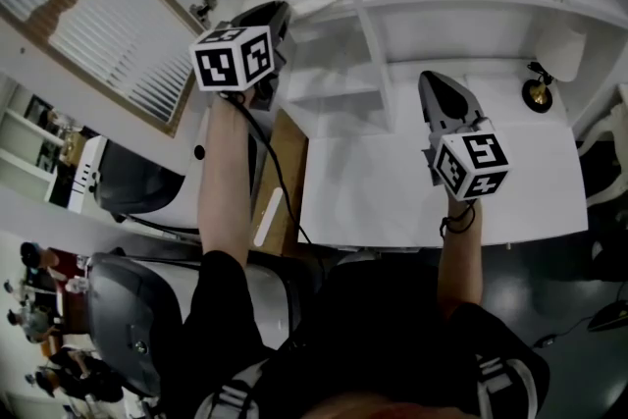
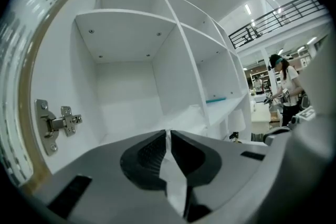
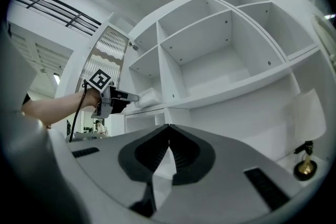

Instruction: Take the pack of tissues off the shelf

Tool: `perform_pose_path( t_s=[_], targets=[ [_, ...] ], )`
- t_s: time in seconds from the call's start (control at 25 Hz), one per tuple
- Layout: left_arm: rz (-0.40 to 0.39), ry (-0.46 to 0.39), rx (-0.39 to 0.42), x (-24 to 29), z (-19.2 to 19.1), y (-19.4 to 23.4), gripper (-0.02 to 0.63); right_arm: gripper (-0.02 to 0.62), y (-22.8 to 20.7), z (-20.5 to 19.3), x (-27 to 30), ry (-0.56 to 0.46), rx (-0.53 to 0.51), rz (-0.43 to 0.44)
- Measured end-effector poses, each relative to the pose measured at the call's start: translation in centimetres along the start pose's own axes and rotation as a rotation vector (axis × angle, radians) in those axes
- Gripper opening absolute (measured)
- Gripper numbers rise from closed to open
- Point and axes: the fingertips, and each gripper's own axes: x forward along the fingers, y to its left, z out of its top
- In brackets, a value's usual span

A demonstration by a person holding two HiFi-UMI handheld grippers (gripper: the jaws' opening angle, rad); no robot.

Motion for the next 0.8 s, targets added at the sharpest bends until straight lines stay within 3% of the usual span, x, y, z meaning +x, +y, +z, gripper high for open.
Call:
perform_pose_path(
  t_s=[0.32,0.8],
  targets=[
    [0.022,-0.106,-0.069,-3.9,-1.2,-1.7,0.035,0.02,2.5,-0.5,-0.6,0.023,-0.023,0.05],
    [0.069,-0.158,-0.102,-9.0,-5.3,-7.3,0.035,0.02,4.8,-0.4,-2.2,0.032,-0.043,0.095]
  ],
)
